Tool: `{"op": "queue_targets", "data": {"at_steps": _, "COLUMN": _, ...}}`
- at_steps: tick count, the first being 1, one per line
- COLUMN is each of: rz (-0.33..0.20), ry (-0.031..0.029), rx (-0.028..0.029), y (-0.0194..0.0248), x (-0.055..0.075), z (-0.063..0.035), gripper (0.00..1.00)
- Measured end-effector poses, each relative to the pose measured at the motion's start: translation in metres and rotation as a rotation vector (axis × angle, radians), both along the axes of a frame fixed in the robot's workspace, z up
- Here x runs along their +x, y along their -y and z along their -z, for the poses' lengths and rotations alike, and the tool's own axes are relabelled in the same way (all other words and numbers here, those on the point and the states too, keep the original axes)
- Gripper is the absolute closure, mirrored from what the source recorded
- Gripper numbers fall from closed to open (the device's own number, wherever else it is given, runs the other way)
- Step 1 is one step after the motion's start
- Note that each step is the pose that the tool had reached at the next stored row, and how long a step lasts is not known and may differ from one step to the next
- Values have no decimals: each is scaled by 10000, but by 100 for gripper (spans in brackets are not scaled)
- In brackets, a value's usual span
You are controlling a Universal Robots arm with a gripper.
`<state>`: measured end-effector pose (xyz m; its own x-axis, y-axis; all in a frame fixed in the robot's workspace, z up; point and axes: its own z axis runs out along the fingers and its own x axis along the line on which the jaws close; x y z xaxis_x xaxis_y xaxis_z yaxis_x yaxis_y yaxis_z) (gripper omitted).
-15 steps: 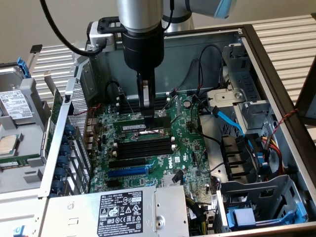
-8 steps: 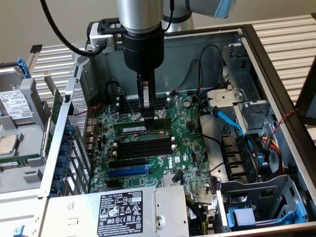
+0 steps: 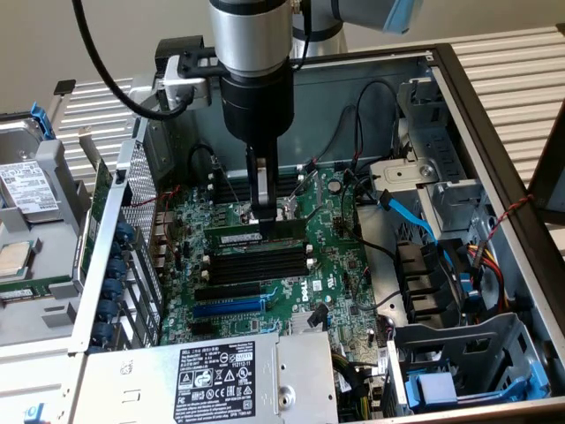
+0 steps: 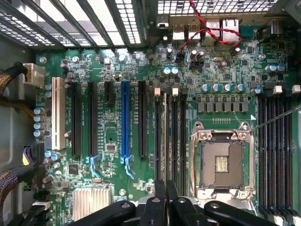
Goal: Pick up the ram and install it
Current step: 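Insert the ram into the slot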
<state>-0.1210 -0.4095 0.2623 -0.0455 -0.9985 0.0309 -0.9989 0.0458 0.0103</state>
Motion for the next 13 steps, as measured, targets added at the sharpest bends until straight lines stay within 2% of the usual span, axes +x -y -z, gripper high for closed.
{"op": "queue_targets", "data": {"at_steps": 4, "rz": 0, "ry": 0, "rx": -3, "y": 0, "x": 0, "z": 48, "gripper": 87}}
{"op": "queue_targets", "data": {"at_steps": 6, "rz": -1, "ry": 0, "rx": -34, "y": 0, "x": 1, "z": 67, "gripper": 87}}
{"op": "queue_targets", "data": {"at_steps": 8, "rz": 0, "ry": -1, "rx": -101, "y": 0, "x": 0, "z": 85, "gripper": 87}}
{"op": "queue_targets", "data": {"at_steps": 10, "rz": 1, "ry": 0, "rx": -216, "y": -1, "x": 0, "z": 101, "gripper": 87}}
{"op": "queue_targets", "data": {"at_steps": 11, "rz": 0, "ry": 0, "rx": -250, "y": -1, "x": 0, "z": 106, "gripper": 87}}
{"op": "queue_targets", "data": {"at_steps": 13, "rz": -1, "ry": -2, "rx": -277, "y": -1, "x": 0, "z": 110, "gripper": 87}}
